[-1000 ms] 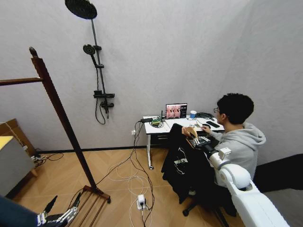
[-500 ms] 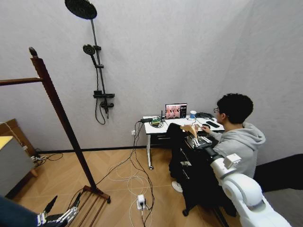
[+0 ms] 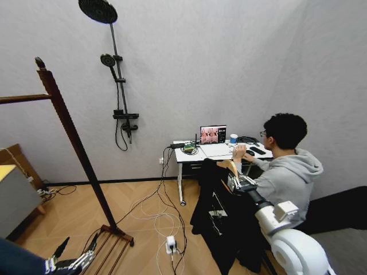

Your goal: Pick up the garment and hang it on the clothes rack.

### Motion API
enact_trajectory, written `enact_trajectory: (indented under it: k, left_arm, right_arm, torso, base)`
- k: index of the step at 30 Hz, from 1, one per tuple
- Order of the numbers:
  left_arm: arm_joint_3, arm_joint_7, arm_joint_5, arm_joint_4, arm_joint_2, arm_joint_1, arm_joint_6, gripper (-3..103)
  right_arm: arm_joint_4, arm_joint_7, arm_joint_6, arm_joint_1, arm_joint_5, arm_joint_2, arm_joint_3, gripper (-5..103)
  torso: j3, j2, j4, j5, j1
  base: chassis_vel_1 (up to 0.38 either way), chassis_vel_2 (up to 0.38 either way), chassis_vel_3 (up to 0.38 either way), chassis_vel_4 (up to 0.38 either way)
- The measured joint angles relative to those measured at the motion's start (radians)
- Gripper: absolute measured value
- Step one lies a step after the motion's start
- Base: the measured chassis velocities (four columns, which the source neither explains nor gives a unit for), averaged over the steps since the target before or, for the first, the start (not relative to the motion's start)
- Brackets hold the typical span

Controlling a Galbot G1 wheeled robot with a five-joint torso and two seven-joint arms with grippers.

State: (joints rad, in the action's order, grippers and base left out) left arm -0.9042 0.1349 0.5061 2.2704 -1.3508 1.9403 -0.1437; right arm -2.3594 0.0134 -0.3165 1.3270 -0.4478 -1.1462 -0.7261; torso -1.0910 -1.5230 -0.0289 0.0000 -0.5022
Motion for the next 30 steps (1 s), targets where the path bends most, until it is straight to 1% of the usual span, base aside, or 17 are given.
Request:
enact_trajectory:
  k: [3, 7, 18, 25, 30]
  left_arm:
    - [0.0, 0.0, 0.0, 0.0, 0.0, 0.0, 0.0, 100]
    - [0.0, 0.0, 0.0, 0.0, 0.0, 0.0, 0.0, 100]
    - [0.0, 0.0, 0.0, 0.0, 0.0, 0.0, 0.0, 100]
    - [0.0, 0.0, 0.0, 0.0, 0.0, 0.0, 0.0, 100]
    - [0.0, 0.0, 0.0, 0.0, 0.0, 0.0, 0.0, 100]
  right_arm:
    - [0.007, 0.013, 0.0, -0.003, 0.023, -0.015, 0.008, 10]
    - [0.008, 0.017, 0.002, 0.0, 0.029, -0.025, 0.012, 10]
    - [0.018, 0.014, 0.009, 0.011, 0.026, -0.02, 0.0, 10]
    - [0.015, 0.004, 0.006, 0.001, 0.024, -0.02, 0.015, 10]
    - [0.024, 0.006, 0.017, -0.008, 0.021, -0.019, 0.019, 10]
  torso:
    - [0.0, 0.0, 0.0002, 0.0, 0.0]
    - [0.0, 0.0, 0.0001, 0.0, 0.0]
    - [0.0, 0.0, 0.0002, 0.0, 0.0]
    - [0.0, 0.0, 0.0002, 0.0001, 0.0]
    - [0.0, 0.0, 0.0002, 0.0, 0.0]
  base:
    - [0.0, 0.0, 0.0, 0.0]
    - [0.041, 0.054, 0.06, 0.045]
    - [0.086, 0.089, 0.084, 0.085]
    - [0.121, 0.12, 0.123, 0.115]
    - [0.12, 0.129, 0.13, 0.125]
